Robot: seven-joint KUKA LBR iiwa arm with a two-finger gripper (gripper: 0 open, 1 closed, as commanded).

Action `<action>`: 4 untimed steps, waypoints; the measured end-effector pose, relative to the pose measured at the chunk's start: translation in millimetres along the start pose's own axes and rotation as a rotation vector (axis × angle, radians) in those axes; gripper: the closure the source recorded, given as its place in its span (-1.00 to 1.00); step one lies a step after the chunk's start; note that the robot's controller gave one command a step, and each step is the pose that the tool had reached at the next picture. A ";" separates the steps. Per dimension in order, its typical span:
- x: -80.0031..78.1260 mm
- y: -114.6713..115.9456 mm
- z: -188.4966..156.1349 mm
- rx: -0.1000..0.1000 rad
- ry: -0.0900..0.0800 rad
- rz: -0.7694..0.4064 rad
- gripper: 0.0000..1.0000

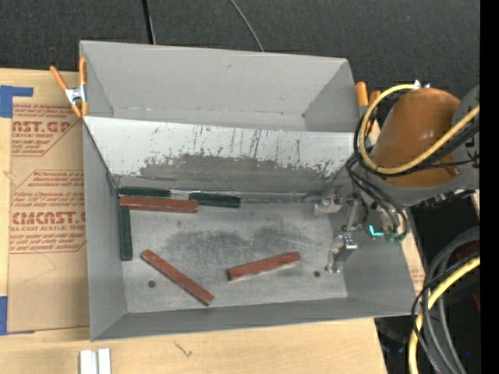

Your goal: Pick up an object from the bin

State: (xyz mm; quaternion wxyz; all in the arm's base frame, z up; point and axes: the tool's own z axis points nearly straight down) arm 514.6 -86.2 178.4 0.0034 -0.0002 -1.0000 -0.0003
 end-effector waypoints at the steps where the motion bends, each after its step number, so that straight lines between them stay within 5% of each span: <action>1: -1.8 0.3 -3.8 0.001 -0.007 -0.001 -1.00; 2: -7.2 13.4 104.8 0.002 -0.012 -0.008 1.00; 3: -7.2 13.4 104.8 0.002 -0.012 -0.008 1.00; 4: -8.1 20.7 -70.7 0.003 -0.017 -0.106 1.00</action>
Offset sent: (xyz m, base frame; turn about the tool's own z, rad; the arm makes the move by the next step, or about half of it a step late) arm 0.0041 0.0137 -0.1084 -0.0080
